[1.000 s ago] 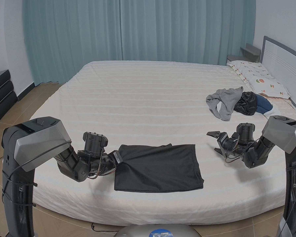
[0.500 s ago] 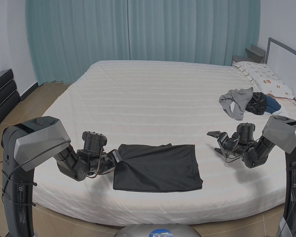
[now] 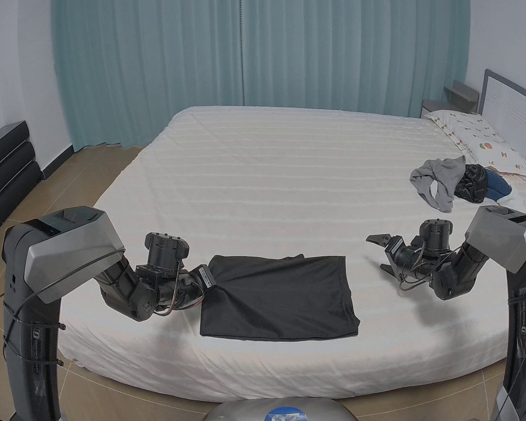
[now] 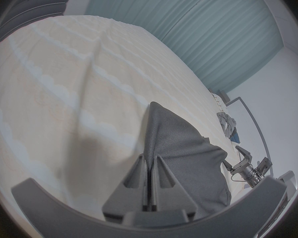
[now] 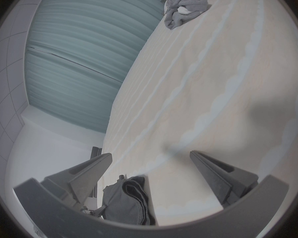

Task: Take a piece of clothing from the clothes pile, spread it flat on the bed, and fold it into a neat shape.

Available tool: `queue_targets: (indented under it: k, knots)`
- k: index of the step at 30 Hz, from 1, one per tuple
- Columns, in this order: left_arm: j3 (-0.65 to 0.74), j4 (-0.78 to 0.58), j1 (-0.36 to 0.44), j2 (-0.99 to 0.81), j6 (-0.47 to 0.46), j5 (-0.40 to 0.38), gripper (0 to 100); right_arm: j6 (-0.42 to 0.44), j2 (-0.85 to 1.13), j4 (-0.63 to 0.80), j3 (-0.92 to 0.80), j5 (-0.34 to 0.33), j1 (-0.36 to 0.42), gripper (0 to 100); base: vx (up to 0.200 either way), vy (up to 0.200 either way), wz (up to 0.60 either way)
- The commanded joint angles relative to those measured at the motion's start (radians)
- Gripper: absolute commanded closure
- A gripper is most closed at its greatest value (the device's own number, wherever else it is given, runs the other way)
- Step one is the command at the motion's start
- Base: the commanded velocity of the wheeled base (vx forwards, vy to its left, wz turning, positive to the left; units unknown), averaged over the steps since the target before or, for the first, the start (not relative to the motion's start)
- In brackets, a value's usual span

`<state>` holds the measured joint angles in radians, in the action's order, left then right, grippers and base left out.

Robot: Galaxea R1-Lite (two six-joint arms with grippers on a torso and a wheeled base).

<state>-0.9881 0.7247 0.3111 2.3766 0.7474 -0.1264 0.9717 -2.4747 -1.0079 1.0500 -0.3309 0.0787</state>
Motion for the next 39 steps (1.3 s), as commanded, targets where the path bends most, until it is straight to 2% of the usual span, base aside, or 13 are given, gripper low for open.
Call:
queue_targets:
  k: [1, 9, 10, 22, 27, 29, 31, 34, 37, 39]
  knots:
    - [0.008, 0.001, 0.005, 0.000, 0.000, -0.001, 100, -0.001, 0.010, -0.005, -0.016, 0.001, 0.013, 0, 0.000, 0.000, 0.00]
    - [0.012, 0.001, 0.011, -0.002, 0.001, -0.001, 100, -0.004, 0.013, -0.040, -0.038, 0.001, 0.023, 0, 0.000, 0.000, 0.00]
    - [0.012, 0.001, 0.011, -0.002, 0.001, -0.001, 0, -0.004, 0.013, -0.040, -0.038, 0.001, 0.023, 0, 0.000, 0.000, 0.00]
    - [0.026, 0.007, 0.002, -0.007, 0.004, -0.004, 0, -0.005, 0.036, -0.040, -0.076, 0.003, 0.055, 0, 0.000, 0.000, 0.00]
    - [0.026, 0.010, -0.013, -0.034, 0.066, -0.009, 0, -0.019, 0.036, -0.035, -0.079, 0.012, 0.056, 0, 0.000, 0.000, 0.00]
    - [0.026, 0.007, -0.043, -0.071, 0.125, -0.022, 0, -0.080, 0.036, -0.031, -0.076, 0.062, 0.067, 0, 0.000, 0.000, 0.00]
    - [0.035, 0.004, -0.052, -0.097, 0.141, -0.022, 0, -0.117, 0.033, -0.029, -0.071, 0.101, 0.082, 0, 0.000, 0.000, 0.00]
    - [0.066, 0.004, -0.066, -0.142, 0.142, -0.022, 0, -0.137, 0.037, -0.028, -0.085, 0.124, 0.101, 0, 0.000, 0.000, 0.00]
    - [0.141, 0.018, -0.081, -0.232, 0.135, -0.009, 0, -0.231, 0.100, -0.018, -0.090, 0.194, 0.098, 0, 0.000, 0.000, 0.00]
    - [0.161, 0.032, -0.090, -0.261, 0.130, -0.006, 0, -0.254, 0.128, -0.012, -0.097, 0.208, 0.098, 0, 0.000, 0.000, 0.00]
